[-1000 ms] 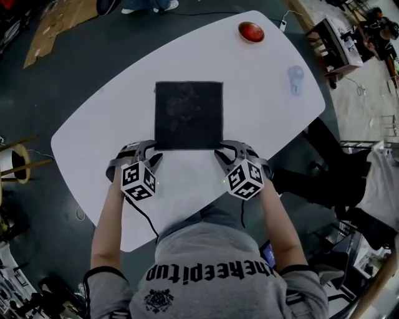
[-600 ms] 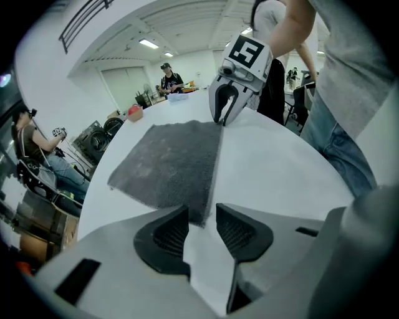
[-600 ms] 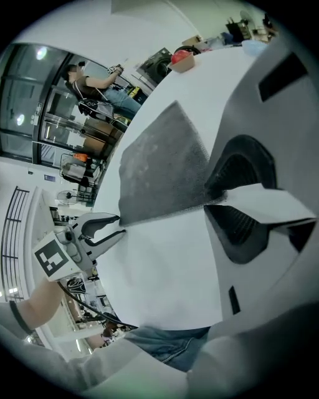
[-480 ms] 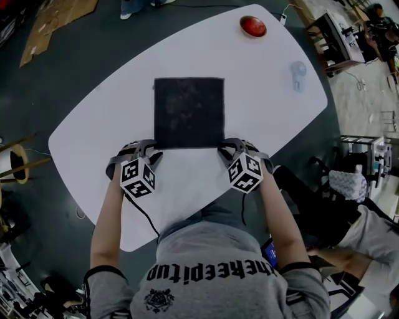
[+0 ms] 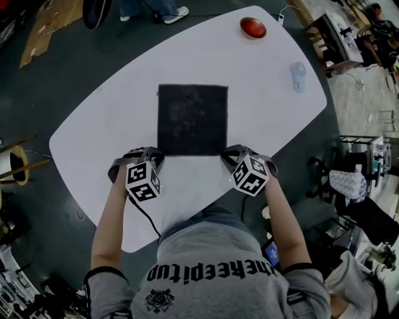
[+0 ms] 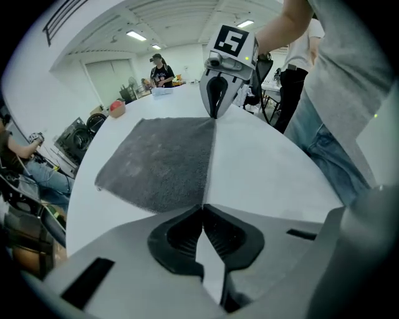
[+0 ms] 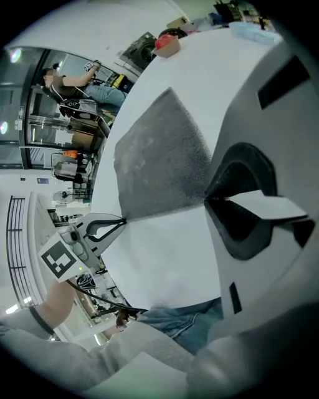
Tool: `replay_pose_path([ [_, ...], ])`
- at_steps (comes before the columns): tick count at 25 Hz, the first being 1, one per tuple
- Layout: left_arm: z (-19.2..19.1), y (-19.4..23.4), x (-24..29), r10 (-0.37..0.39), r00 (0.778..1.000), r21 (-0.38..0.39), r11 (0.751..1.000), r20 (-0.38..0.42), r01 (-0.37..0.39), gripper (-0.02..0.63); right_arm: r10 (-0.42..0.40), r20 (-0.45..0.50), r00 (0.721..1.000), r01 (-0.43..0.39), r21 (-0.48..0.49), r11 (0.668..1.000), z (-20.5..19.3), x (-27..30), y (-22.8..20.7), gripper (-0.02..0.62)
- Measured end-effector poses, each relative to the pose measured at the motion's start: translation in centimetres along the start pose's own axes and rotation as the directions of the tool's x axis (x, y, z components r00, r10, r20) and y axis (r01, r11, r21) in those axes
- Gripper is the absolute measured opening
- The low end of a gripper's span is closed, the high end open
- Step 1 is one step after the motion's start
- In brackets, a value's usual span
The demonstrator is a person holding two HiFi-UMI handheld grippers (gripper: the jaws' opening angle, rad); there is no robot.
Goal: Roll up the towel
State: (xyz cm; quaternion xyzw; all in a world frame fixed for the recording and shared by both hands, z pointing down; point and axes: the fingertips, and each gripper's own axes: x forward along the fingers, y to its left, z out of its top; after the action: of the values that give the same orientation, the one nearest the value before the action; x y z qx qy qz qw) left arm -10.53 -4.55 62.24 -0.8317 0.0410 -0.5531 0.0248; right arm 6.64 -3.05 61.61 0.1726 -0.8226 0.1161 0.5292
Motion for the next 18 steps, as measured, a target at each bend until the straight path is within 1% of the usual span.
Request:
replay_pose_path([
  [2, 0.3, -0.6, -0.1, -0.036, 0.999, -0.027, 0.999, 0.015, 0.036, 0.015, 0.012, 0.014, 1.000, -0.013, 0.045, 0.999, -0.2, -0.3, 0.1, 0.018],
  [4, 0.7, -0.4, -0.3, -0.046, 0.998, -0.057, 0.997, 0.039, 0.048, 0.016, 0.003, 0.039, 0.999, -0.006, 0.097, 0.995, 0.0, -0.8, -0.4, 0.018],
  [9, 1.3, 1.9, -1.1, -0.009, 0.996, -0.117, 0.993, 0.091, 0.019, 0.017, -0.070, 0.075, 0.995, 0.058, 0.153, 0.987, 0.8, -1.9, -2.9, 0.019],
  [11, 1.5, 2.9, -1.1, 0.014, 0.996, -0.132, 0.991, 0.092, -0.002, 0.017, -0.102, 0.080, 0.992, 0.088, 0.160, 0.983, 1.2, -2.0, -4.0, 0.019],
  [15, 1.2, 4.8, -0.8, 0.065, 0.996, -0.143, 0.988, 0.056, -0.057, 0.017, -0.177, 0.072, 0.982, 0.166, 0.136, 0.977, 2.2, -1.5, -6.0, 0.020],
  [18, 0.9, 6.1, -0.5, 0.106, 0.994, -0.151, 0.983, 0.030, -0.101, 0.017, -0.198, 0.043, 0.979, 0.193, 0.109, 0.975, 2.4, -0.7, -6.9, 0.020],
])
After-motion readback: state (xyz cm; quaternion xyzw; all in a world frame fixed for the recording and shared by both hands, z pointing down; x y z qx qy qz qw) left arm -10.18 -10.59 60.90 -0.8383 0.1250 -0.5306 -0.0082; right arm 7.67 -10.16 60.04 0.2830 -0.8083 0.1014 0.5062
